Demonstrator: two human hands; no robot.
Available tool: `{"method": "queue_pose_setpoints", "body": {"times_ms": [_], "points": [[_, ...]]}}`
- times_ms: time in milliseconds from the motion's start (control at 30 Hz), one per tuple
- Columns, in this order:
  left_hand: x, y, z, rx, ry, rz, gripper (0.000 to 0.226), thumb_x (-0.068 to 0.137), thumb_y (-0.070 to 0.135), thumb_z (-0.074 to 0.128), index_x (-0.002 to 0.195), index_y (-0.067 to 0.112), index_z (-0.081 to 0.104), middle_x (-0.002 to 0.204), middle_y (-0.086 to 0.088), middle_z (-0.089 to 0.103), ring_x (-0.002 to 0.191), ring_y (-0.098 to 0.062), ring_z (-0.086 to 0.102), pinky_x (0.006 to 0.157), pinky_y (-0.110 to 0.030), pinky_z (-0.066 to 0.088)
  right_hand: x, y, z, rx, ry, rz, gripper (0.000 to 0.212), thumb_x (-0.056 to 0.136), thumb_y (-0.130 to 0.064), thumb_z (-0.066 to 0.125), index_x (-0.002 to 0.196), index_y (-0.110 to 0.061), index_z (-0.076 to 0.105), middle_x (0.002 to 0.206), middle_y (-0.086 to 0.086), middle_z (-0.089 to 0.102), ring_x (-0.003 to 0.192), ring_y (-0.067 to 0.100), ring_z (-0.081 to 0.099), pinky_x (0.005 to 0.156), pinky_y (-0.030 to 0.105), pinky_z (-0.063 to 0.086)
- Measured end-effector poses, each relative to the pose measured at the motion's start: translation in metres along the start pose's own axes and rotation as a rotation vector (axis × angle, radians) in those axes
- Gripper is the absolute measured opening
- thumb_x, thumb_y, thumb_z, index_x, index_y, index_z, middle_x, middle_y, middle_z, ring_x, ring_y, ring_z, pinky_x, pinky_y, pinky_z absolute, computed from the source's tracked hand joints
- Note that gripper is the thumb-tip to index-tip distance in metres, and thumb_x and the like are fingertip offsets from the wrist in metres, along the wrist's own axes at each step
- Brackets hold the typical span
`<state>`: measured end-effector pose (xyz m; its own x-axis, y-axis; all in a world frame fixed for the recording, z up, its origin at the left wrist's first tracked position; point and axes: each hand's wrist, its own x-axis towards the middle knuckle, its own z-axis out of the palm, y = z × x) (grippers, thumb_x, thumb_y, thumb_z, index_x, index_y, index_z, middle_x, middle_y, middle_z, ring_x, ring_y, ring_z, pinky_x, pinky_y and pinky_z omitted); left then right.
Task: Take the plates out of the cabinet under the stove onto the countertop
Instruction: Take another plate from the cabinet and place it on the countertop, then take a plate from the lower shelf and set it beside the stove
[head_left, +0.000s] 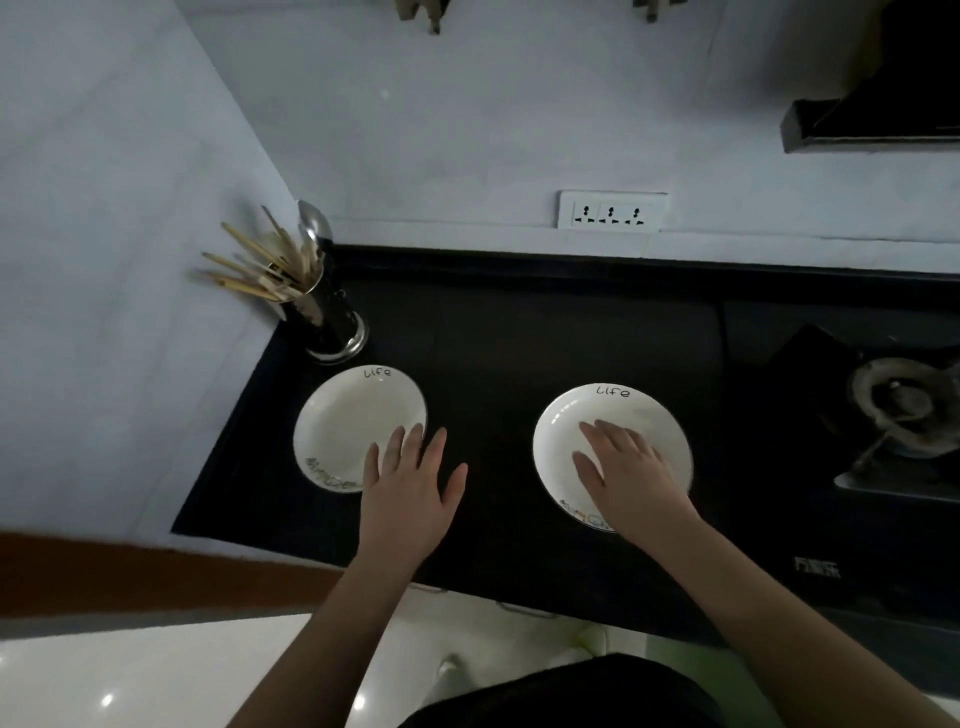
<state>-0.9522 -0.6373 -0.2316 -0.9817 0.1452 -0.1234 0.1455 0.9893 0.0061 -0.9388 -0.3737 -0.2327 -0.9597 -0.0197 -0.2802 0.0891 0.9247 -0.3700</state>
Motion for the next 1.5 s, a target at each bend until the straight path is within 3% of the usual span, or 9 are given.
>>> {"method": "queue_pose_setpoints", "body": {"times_ms": [133,233,533,767,1033,1367,1500], "points": [[-0.015,-0.039,0.0,-0.041,-0.033,0.003,0.072,0.094,0.066,0.012,0.154,0.03,0.026,0.161,-0.004,0.028,0.15,-0.027,0.018,0.119,-0.055,0.012,-0.007,-0.039,0.01,-0.047,0.0,-0.043,0.055,0.101,-0.046,0.03,0.151,-0.025,0.025,0.157,0.002,0.029,0.144,0.021,0.025,0.115,0.042,0.024],[-0.026,-0.071,-0.007,-0.07,0.008,0.025,0.072,0.094,0.066,0.014,0.153,0.029,0.03,0.16,-0.005,0.031,0.149,-0.029,0.021,0.119,-0.055,0.015,-0.009,-0.078,0.022,-0.062,0.022,-0.084,0.056,0.1,-0.048,0.028,0.152,-0.026,0.024,0.158,0.001,0.029,0.145,0.019,0.024,0.116,0.04,0.022],[-0.048,-0.152,-0.016,-0.077,0.004,0.237,0.073,0.094,0.065,0.003,0.156,0.03,0.022,0.164,-0.003,0.022,0.152,-0.024,0.01,0.122,-0.05,0.007,-0.056,-0.166,0.06,-0.136,0.101,-0.011,0.067,0.094,-0.057,0.012,0.153,-0.028,0.019,0.16,-0.001,0.025,0.148,0.017,0.017,0.115,0.032,0.009],[-0.063,-0.097,-0.03,-0.117,-0.045,0.515,0.073,0.091,0.065,-0.009,0.156,0.036,0.005,0.166,0.003,0.003,0.152,-0.017,-0.007,0.122,-0.047,-0.003,-0.139,-0.159,0.072,-0.094,0.197,0.218,0.061,0.1,-0.052,0.023,0.155,-0.026,0.018,0.162,-0.001,0.019,0.15,0.017,0.008,0.116,0.03,0.003],[-0.111,-0.026,-0.034,-0.015,-0.057,0.817,0.073,0.092,0.064,-0.012,0.157,0.035,0.004,0.166,0.002,0.006,0.152,-0.019,-0.002,0.123,-0.048,0.004,-0.258,-0.12,0.083,-0.04,0.303,0.539,0.065,0.097,-0.057,0.014,0.155,-0.028,0.011,0.163,-0.001,0.016,0.15,0.02,0.007,0.12,0.036,0.007],[-0.255,0.098,-0.021,0.008,-0.072,1.16,0.071,0.091,0.061,-0.009,0.156,0.038,0.007,0.166,0.001,0.007,0.152,-0.018,-0.001,0.122,-0.045,0.0,-0.467,-0.078,0.126,0.076,0.476,0.888,0.072,0.092,-0.063,0.007,0.155,-0.028,0.015,0.162,0.0,0.019,0.15,0.022,0.009,0.118,0.034,0.005],[-0.318,0.141,-0.007,0.038,-0.122,1.28,0.069,0.091,0.061,-0.004,0.156,0.039,0.004,0.167,0.0,0.004,0.152,-0.019,-0.003,0.122,-0.045,-0.001,-0.541,-0.072,0.149,0.108,0.517,1.026,0.067,0.097,-0.059,0.015,0.155,-0.028,0.012,0.163,-0.002,0.015,0.15,0.019,0.005,0.119,0.033,0.003]]}}
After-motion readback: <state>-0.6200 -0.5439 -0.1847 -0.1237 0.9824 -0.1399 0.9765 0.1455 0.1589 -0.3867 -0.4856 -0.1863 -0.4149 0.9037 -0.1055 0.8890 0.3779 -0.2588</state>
